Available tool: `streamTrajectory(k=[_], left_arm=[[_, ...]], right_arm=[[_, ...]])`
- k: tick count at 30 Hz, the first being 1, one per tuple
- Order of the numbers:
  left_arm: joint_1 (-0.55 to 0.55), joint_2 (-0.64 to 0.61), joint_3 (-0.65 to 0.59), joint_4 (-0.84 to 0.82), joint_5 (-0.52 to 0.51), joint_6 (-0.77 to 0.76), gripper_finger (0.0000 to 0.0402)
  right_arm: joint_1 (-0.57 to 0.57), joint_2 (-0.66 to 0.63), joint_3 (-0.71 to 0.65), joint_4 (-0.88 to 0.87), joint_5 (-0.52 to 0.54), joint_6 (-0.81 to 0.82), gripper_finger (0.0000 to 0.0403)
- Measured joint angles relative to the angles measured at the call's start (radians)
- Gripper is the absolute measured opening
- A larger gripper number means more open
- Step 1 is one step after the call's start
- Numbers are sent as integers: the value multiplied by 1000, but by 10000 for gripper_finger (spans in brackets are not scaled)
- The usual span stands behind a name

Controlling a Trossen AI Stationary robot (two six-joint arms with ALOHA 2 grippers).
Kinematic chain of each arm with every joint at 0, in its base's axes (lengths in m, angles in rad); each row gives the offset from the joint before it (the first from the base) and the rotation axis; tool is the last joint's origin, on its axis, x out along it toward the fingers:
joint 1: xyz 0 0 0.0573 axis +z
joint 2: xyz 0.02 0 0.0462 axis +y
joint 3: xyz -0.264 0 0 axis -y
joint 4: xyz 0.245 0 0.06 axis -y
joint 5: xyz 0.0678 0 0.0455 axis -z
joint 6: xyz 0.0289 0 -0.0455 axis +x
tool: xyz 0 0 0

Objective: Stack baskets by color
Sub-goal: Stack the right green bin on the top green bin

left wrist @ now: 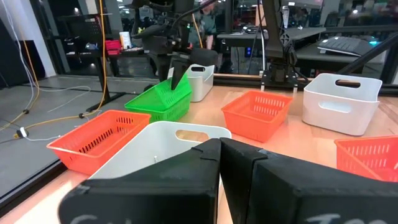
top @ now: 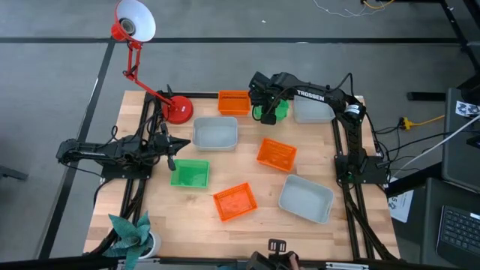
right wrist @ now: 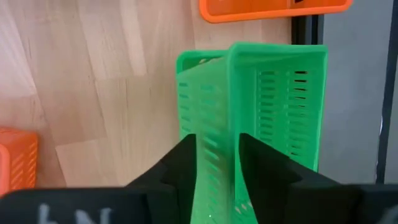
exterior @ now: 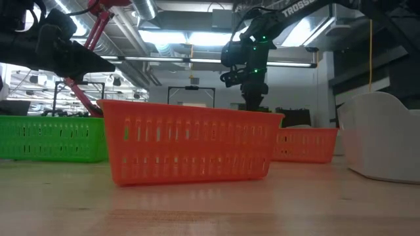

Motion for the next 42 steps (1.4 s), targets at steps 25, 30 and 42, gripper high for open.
streamTrajectory(k=[25,30,42], left_arm=[[0,0,0,0,0,0,0],[0,0,0,0,0,-1,0],[0,0,0,0,0,0,0]], right_arm=[[2,15,0,14,79,115,126],[4,68,0,24,103,114,126],[38,48,0,5,149,106,126]])
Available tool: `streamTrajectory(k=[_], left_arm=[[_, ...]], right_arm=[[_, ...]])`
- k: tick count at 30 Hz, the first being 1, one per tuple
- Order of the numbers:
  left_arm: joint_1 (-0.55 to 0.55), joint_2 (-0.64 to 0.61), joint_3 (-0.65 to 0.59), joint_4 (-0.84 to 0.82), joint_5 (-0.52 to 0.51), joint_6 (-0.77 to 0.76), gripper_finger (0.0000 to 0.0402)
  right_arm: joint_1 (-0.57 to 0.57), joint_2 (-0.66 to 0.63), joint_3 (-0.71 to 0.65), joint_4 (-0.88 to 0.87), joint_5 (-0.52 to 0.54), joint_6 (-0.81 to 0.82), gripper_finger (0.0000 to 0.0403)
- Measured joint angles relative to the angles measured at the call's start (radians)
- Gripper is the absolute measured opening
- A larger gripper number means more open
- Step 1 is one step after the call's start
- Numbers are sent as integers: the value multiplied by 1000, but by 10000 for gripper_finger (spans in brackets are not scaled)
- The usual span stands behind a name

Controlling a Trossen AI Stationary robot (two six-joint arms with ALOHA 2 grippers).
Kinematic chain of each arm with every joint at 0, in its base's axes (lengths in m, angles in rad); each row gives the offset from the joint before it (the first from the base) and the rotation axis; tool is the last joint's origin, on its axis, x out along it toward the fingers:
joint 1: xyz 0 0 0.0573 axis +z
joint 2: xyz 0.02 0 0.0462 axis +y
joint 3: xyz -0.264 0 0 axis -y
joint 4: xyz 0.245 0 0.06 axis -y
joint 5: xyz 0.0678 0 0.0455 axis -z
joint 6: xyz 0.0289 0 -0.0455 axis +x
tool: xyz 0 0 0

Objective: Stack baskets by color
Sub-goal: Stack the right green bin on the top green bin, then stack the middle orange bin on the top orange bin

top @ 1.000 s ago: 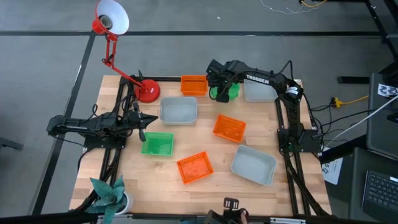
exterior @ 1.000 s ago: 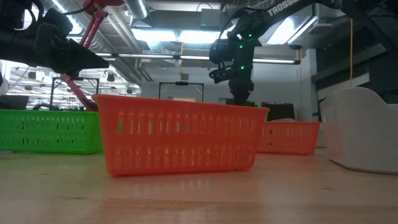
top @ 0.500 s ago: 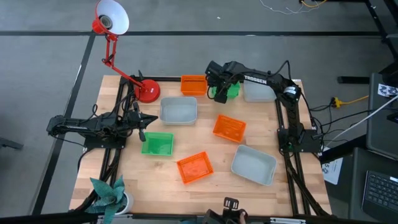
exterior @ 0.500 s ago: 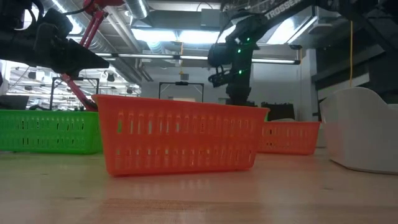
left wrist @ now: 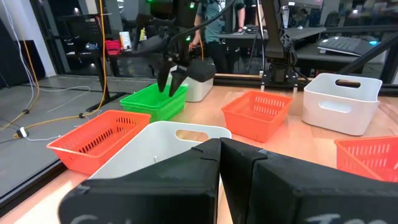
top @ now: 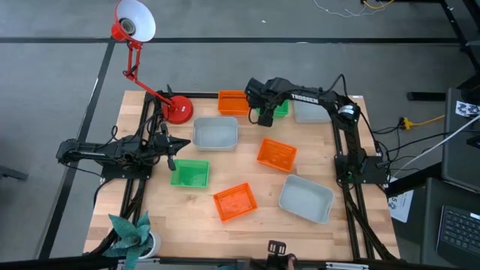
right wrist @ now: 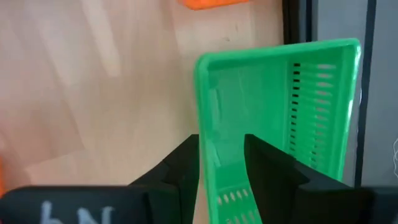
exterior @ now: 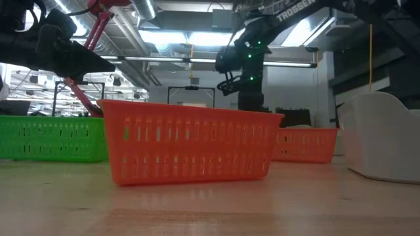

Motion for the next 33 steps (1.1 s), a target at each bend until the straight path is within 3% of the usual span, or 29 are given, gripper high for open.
streamTrajectory(k=[6,10,14,21,29,33], left_arm=[[0,0,0,0,0,0,0],[0,0,0,0,0,0,0],[0,0,0,0,0,-1,0],[0,0,0,0,0,-27,0],[0,0,0,-1,21,-45,0],[0,0,0,-1,22,-46,0]], right_arm=[[34,-46,0,-95,-13,90,126],[82,-81,0,-238,-204,314,126],[147,-110,0,-383,-331,286,127],[247,-144,-48,-411,-326,288,127],[328,-282,-332,-353,-327,397,127],[354,-408,-467,-199,-302,450,126]])
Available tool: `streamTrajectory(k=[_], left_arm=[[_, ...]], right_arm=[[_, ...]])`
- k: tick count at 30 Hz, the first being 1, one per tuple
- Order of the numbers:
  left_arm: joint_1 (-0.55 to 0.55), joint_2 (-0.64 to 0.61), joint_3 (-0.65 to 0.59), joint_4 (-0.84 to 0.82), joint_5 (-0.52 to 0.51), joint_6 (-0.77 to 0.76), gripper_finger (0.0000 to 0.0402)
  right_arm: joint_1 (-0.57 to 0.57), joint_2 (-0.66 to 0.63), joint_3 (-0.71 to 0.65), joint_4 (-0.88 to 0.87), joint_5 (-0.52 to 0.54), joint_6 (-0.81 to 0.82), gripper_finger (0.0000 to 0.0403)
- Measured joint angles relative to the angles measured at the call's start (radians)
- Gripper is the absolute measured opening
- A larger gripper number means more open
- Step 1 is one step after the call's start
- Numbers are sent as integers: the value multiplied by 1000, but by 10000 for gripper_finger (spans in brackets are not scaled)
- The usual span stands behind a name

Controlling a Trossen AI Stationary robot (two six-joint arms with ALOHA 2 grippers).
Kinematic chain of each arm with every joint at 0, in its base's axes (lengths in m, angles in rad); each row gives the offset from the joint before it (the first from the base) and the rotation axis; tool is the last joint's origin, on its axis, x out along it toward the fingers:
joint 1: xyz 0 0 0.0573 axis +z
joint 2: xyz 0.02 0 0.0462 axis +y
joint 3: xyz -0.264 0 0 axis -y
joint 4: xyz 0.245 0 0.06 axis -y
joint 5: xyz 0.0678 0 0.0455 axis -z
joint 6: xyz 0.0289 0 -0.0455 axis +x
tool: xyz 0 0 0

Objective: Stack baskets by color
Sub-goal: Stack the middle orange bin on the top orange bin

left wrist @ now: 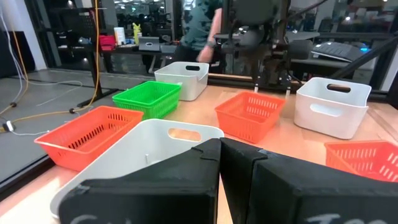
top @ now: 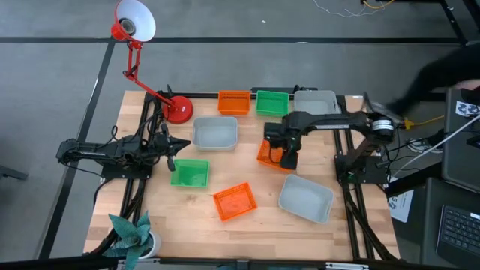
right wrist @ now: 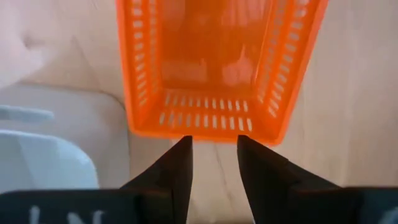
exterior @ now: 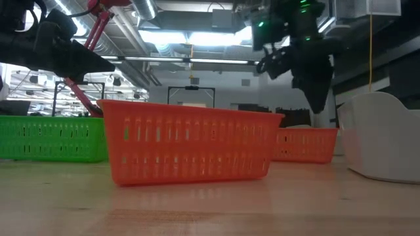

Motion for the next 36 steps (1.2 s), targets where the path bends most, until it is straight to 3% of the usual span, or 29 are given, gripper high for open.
streamTrajectory(k=[5,12,36], left_arm=[[0,0,0,0,0,-6,0],[0,0,0,0,1,-6,0],[0,0,0,0,1,-6,0]], right_arm=[[17,-157,-155,282,182,-33,126],[-4,-237,-373,656,157,-134,126],[-102,-224,-508,764,161,-102,126]])
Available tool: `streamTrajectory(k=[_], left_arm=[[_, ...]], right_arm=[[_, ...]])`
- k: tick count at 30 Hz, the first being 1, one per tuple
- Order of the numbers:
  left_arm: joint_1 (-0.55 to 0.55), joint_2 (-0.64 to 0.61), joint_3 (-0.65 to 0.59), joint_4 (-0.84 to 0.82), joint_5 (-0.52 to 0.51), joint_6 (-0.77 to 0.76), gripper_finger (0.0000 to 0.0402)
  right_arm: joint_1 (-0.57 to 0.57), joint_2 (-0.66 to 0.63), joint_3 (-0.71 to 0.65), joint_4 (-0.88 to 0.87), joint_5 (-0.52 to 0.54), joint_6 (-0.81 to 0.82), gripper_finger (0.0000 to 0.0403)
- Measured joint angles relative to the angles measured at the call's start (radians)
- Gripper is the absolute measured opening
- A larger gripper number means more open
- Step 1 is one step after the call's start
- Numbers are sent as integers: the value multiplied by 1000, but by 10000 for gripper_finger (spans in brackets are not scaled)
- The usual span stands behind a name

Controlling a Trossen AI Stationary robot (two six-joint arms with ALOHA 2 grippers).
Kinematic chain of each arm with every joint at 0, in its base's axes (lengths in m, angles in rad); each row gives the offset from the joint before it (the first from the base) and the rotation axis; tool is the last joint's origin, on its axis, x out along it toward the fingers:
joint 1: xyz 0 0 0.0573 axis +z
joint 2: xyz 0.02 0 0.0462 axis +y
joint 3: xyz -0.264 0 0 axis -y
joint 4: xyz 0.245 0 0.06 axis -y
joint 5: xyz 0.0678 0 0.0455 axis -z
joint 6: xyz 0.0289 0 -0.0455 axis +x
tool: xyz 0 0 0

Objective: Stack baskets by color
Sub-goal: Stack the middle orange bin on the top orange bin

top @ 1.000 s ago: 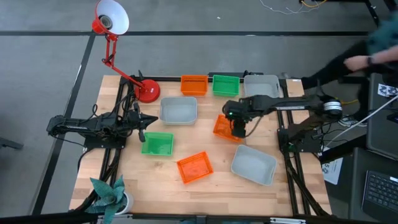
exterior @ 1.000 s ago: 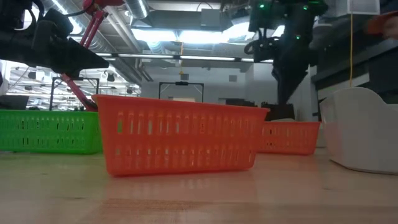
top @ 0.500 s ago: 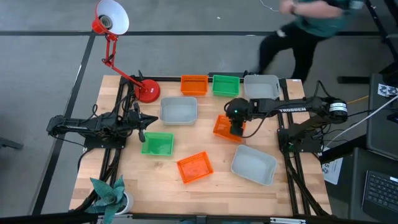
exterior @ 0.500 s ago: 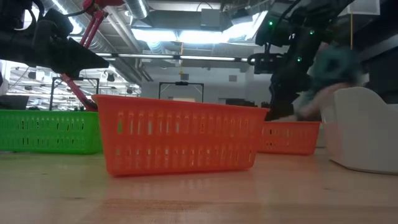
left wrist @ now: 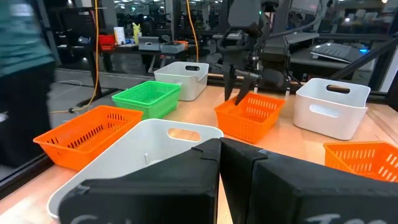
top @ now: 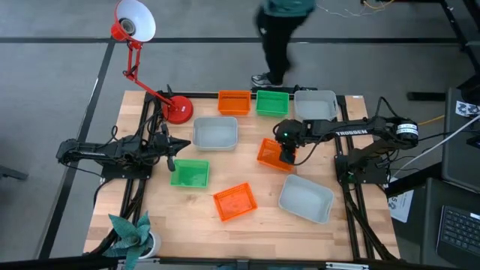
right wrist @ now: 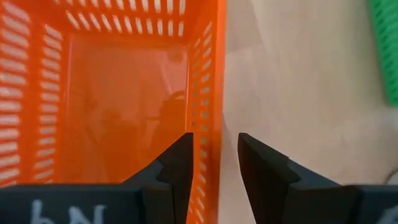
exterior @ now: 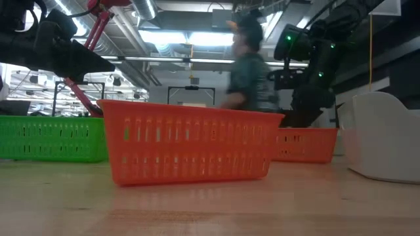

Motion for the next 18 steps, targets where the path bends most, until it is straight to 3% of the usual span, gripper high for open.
streamTrajectory(k=[6,11,18], left_arm=[[0,0,0,0,0,0,0],[0,0,0,0,0,0,0],[0,0,0,0,0,1,0]], right_arm=[[0,4,-26,61,-13,77,110],[0,4,-19,162,-34,57,16],[-16,4,268,187,86,-185,6]])
